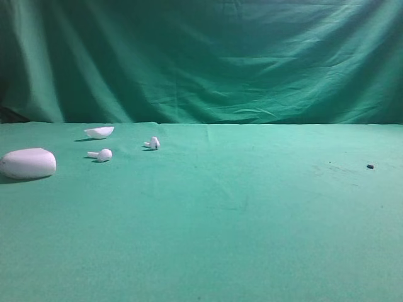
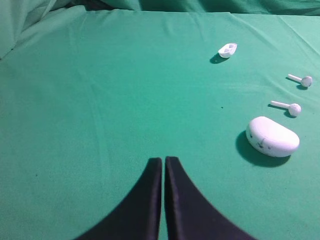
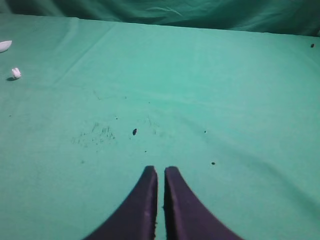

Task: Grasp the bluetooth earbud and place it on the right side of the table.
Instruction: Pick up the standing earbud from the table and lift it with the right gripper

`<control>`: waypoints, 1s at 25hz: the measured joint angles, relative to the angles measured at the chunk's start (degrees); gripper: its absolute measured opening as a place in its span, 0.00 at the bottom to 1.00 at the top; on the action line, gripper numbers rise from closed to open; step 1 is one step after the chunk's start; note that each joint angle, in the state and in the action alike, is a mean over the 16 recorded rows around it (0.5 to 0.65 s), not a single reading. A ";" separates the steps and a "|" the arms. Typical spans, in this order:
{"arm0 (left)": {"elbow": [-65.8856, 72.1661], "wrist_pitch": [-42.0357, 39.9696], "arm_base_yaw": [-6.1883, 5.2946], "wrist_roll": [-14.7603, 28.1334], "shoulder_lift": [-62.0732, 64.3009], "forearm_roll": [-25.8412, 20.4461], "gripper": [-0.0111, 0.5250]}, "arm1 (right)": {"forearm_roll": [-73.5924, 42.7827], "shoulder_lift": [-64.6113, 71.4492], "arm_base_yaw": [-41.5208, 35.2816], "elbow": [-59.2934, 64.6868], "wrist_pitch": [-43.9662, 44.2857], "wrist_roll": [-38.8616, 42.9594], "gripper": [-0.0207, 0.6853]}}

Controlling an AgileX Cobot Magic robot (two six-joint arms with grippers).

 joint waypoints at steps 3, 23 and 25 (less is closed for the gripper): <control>0.00 0.00 0.00 0.00 0.00 0.00 0.02 | 0.00 0.00 0.00 0.00 0.00 0.00 0.09; 0.00 0.00 0.00 0.00 0.00 0.00 0.02 | 0.34 0.00 0.00 -0.01 -17.84 -0.87 0.09; 0.00 0.00 0.00 0.00 0.00 0.00 0.02 | 1.07 0.01 0.00 -0.48 -22.89 -0.94 0.09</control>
